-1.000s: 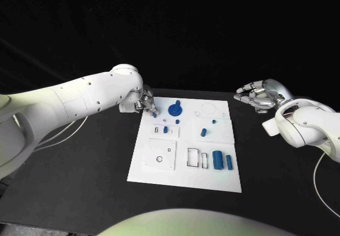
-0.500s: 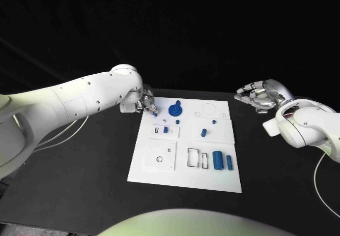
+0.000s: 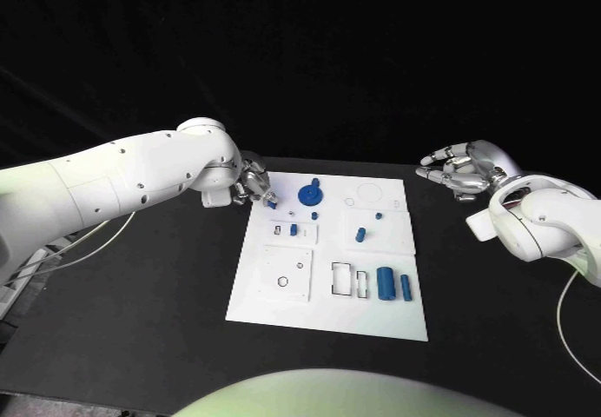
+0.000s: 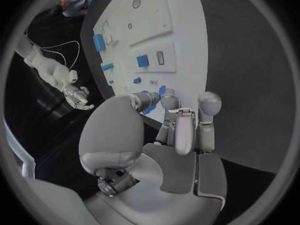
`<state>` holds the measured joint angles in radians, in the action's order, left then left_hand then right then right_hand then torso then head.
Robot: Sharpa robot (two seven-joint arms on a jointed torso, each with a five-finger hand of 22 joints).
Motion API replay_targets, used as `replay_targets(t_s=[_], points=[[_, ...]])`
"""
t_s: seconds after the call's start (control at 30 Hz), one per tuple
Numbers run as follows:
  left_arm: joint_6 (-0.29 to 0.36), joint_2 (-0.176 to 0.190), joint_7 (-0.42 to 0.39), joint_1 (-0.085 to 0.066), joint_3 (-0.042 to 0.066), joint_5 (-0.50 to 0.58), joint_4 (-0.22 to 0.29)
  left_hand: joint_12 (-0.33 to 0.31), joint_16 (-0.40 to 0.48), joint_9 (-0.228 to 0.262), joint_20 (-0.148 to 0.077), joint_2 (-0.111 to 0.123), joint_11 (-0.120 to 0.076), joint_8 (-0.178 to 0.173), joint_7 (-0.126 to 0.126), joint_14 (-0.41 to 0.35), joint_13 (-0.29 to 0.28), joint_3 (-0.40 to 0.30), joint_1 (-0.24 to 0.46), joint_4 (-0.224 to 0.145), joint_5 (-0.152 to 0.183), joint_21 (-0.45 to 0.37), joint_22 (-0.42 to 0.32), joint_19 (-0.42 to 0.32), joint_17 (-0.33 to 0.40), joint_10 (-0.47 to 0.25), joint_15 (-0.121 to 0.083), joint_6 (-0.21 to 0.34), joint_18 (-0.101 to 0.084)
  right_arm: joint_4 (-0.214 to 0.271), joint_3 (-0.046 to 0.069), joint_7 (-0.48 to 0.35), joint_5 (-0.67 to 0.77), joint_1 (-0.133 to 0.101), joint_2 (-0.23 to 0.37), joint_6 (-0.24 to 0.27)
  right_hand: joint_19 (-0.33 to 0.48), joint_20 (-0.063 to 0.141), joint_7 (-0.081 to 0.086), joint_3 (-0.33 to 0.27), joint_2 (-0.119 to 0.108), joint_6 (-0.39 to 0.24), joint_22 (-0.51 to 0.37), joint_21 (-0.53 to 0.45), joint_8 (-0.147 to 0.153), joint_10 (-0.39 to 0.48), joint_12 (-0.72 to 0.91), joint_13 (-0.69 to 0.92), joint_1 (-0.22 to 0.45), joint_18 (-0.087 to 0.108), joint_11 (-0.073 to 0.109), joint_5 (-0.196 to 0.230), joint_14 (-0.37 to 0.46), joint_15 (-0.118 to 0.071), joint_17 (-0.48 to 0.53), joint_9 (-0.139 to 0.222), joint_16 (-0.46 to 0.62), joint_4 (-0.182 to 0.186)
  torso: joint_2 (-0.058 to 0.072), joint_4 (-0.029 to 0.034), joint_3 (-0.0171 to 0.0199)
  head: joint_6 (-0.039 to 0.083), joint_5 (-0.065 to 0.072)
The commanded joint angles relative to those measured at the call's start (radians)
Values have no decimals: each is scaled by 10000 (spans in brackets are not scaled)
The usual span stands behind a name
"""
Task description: Assemble the parts on the task board
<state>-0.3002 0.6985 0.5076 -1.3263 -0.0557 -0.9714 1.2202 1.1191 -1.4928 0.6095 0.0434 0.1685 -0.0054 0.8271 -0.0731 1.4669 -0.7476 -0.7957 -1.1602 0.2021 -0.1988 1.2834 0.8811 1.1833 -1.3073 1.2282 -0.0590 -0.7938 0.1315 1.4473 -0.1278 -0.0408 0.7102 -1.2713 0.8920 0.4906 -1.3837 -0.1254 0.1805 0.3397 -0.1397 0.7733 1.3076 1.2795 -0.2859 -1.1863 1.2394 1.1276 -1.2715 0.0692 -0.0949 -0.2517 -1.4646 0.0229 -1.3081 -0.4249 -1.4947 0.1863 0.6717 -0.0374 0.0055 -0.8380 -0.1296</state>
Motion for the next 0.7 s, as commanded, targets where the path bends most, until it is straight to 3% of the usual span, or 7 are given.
replay_targets(t_s=[0.03, 0.2, 0.33, 0.7], points=[[615, 254, -221, 8, 13, 415, 543, 18, -62, -15, 3, 6, -23, 72, 19, 616, 8, -1878, 160, -1813, -140, 91, 83, 115, -912, 102, -79, -100, 3, -6, 0, -36, 57, 5, 14, -42, 53, 28, 0, -12, -56, -52, 304, -69, -10, 17, -37, -6, -24, 111, 0, -43, -584, -47, -748, -14, 36, 47, -35, 64, 5, -23, 11], [1014, 768, -504, 176, 14, 258, 1438, 67, -66, -64, -31, 84, -65, 124, 62, 623, -53, -1992, 345, -1984, -432, 236, 327, 238, -922, 243, -114, -205, -37, -19, -6, -39, 56, 15, 23, -41, 53, 28, 0, -12, -56, -52, 304, -69, -10, 17, -37, -6, -24, 111, 0, -43, -584, -47, -748, -14, 36, 47, -61, 91, 7, -64, 30], [1247, 1002, -709, 340, 14, -76, 1851, 101, -68, -83, -42, 113, -80, 137, 78, 625, -100, -2014, 394, -2035, -524, 304, 458, 307, -925, 304, -126, -245, -60, -22, -9, -40, 54, 28, 36, -40, 63, 30, -1, -21, -60, -58, 286, -96, -29, 14, -34, -8, -12, 116, 1, -55, -586, -48, -750, -16, 38, 66, -55, 90, 4, -57, 1], [1520, 1109, -907, 671, -5, -722, 2191, 147, -68, -146, -76, 171, -117, 158, 115, 628, -160, -2066, 518, -2152, -831, 427, 659, 405, -927, 421, -159, -346, -93, -17, -13, -40, 52, 47, 53, -40, 63, 30, -1, -21, -60, -58, 286, -96, -29, 14, -34, -8, -12, 116, 1, -55, -586, -48, -750, -16, 38, 66, -30, 69, -1, -73, -49]])
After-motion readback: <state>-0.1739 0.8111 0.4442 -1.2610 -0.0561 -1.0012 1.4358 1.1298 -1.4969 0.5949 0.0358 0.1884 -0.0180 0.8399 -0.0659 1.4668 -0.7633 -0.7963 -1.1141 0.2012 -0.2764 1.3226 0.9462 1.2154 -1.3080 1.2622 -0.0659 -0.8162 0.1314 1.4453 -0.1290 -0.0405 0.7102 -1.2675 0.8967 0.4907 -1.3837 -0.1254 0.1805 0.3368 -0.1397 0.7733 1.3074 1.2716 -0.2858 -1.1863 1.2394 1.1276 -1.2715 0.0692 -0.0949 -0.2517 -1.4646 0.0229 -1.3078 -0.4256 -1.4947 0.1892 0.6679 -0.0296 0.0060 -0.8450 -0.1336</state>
